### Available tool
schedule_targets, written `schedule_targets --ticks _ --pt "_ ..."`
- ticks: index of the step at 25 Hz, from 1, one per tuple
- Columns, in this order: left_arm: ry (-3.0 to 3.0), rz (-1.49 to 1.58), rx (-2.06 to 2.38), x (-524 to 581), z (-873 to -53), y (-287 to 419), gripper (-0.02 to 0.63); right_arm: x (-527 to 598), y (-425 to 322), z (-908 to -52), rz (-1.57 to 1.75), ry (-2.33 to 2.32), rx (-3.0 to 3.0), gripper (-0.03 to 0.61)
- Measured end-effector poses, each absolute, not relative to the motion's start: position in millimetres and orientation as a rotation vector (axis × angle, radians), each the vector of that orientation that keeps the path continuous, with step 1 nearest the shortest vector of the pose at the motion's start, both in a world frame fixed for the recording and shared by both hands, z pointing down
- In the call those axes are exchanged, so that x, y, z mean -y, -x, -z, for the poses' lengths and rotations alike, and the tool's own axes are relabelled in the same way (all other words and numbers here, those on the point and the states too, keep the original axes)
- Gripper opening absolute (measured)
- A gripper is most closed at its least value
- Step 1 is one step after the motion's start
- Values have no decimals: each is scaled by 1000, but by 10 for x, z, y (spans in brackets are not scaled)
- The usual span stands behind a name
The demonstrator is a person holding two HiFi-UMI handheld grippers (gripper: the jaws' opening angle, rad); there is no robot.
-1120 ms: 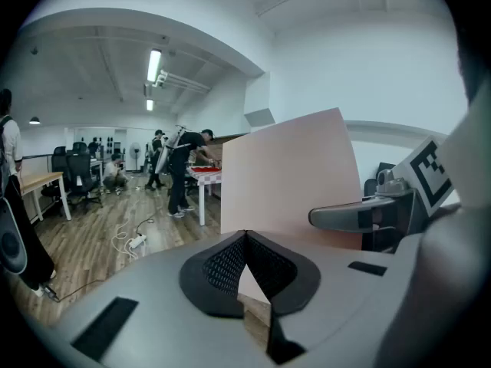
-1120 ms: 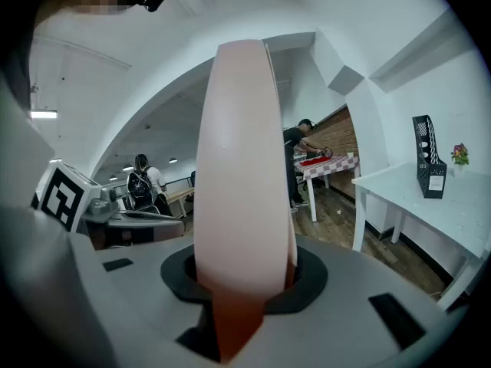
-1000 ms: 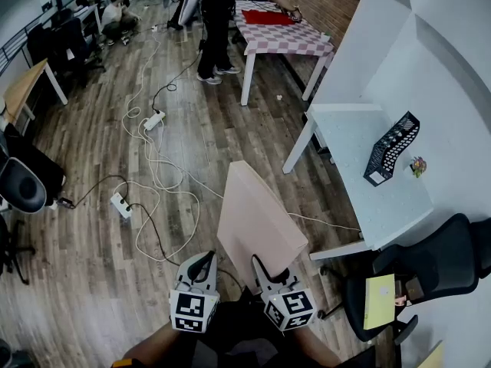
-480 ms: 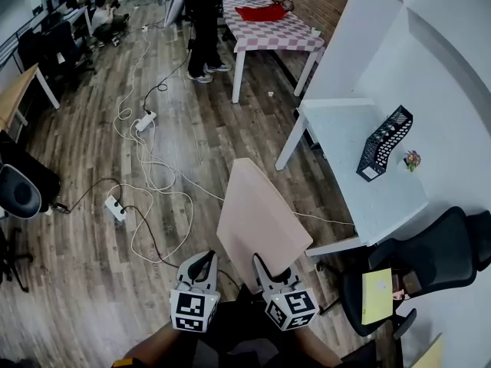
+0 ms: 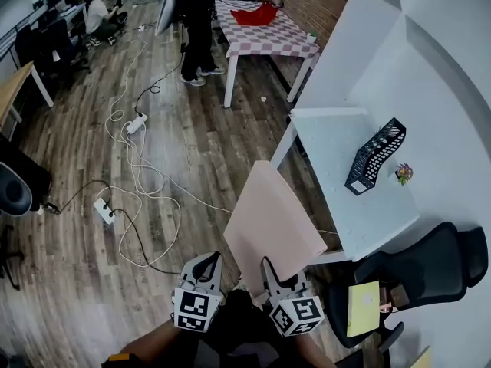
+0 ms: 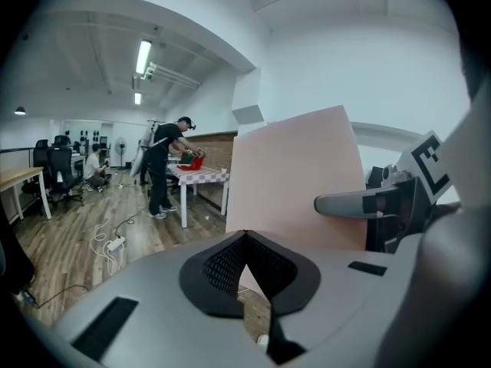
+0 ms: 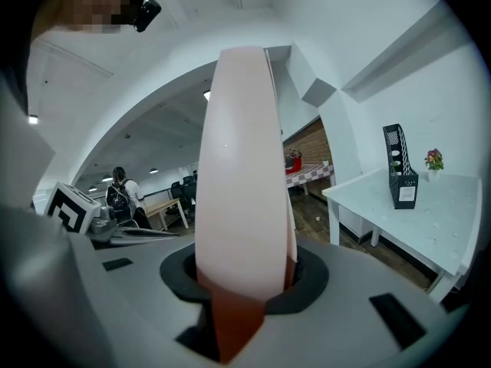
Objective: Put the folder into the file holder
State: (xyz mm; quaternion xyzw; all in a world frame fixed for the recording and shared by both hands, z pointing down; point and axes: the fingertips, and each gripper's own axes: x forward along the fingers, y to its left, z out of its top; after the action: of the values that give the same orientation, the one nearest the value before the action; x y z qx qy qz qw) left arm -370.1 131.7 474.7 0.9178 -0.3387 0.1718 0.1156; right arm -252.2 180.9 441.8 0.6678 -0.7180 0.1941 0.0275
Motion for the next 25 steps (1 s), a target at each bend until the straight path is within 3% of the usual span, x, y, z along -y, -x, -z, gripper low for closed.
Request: schedule_targets --ticks 15,25 --pt "-2796 -574 906 -934 -4594 1966 9 -1548 909 -4368 -600 -2199 2240 137" --pt "-2855 -593 906 -804 -4420 1416 8 -1555 257 -4229 -570 -2311 2240 137"
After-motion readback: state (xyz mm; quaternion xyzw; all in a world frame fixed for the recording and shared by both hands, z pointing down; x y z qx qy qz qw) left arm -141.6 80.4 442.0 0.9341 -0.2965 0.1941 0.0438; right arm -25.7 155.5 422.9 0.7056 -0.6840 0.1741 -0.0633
